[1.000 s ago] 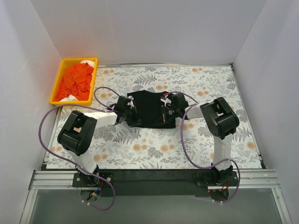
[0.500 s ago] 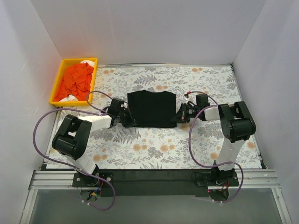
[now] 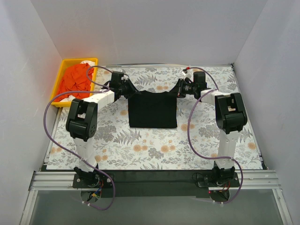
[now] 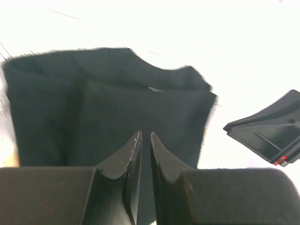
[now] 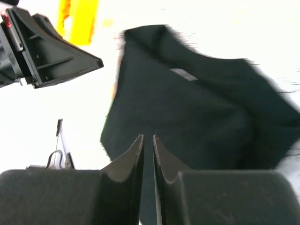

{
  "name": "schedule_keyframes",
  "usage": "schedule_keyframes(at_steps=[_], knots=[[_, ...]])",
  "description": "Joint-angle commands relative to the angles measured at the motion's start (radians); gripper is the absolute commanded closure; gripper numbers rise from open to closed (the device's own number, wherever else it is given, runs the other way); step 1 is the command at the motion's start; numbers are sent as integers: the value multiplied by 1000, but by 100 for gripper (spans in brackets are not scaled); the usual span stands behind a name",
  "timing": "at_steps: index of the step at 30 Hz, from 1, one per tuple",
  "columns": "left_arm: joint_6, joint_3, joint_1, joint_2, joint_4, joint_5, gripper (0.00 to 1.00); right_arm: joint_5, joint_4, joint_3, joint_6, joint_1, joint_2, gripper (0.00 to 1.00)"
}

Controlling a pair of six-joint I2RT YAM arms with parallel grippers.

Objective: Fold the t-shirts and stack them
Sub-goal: Fold the tshirt, then neatly place the folded tshirt to the corner

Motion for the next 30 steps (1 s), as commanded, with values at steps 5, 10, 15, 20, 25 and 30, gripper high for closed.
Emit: schedule_keyframes(at_steps=[5, 10, 15, 20, 25, 30], knots=[[33, 115, 28, 199, -36, 8, 85, 88, -10, 87, 51, -61, 184, 82], [30, 109, 57, 198, -39, 64, 85, 93, -13, 31, 29, -102, 169, 81], [72, 96, 60, 47, -100, 1, 83, 105, -30, -80, -4, -105, -34, 73], [96, 57, 60, -150, -194, -92, 70, 181, -157, -201, -66, -96, -231, 63], [131, -9, 60, -371, -346, -205, 46, 338, -383, -308, -184, -55, -445, 52], [159, -98, 60, -661, -520, -371, 19, 473, -501, -433, -199, -15, -640, 44]])
